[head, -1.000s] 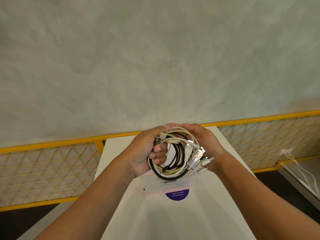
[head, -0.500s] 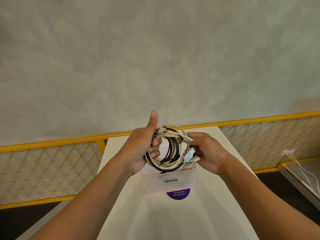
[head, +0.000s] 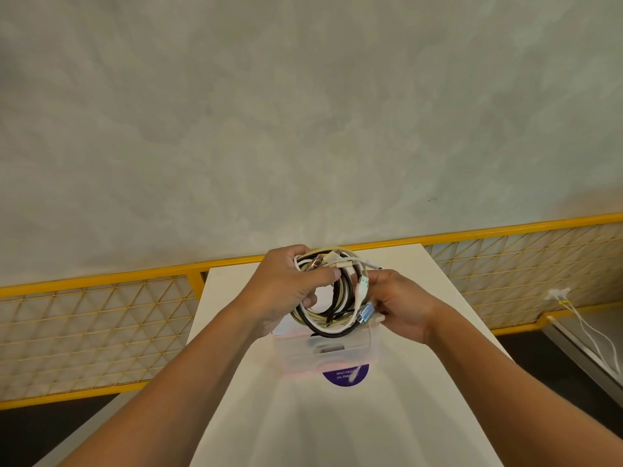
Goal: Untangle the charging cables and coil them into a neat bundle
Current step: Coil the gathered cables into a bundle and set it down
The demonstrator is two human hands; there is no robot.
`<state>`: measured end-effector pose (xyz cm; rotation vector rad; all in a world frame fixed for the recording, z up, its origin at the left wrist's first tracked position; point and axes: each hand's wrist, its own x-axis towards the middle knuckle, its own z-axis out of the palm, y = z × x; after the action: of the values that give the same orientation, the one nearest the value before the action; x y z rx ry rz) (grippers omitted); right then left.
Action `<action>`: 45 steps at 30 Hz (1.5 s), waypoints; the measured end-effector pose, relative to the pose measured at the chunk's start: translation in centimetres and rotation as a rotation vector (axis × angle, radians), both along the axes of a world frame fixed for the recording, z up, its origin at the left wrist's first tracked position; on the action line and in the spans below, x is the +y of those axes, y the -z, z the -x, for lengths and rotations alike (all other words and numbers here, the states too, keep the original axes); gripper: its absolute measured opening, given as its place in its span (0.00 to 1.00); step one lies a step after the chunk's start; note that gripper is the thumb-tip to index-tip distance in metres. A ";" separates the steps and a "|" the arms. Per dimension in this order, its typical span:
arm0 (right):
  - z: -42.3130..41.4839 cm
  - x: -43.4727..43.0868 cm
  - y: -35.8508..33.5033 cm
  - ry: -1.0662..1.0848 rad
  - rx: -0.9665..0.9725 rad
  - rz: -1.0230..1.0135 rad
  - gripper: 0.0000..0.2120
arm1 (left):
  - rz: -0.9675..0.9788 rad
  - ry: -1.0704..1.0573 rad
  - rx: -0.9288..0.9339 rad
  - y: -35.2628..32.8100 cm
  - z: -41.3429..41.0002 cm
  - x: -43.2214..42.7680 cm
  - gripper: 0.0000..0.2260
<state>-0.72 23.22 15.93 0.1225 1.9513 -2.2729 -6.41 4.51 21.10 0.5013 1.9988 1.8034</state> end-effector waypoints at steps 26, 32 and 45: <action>0.4 -4.7 -1.6 0.291 0.445 -1.075 0.04 | -0.077 -0.257 -0.145 3.1 0.6 0.7 0.18; 0.5 -5.2 -2.2 0.297 0.394 -0.953 0.07 | 0.038 -0.296 0.012 3.4 0.7 1.0 0.21; 0.3 -4.0 -3.8 0.327 0.155 -0.444 0.14 | 0.174 -0.164 0.283 2.6 1.1 0.7 0.11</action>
<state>-0.99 19.20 19.74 0.3450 2.6660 -2.0251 -7.47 5.17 18.51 0.5795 2.4274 1.7061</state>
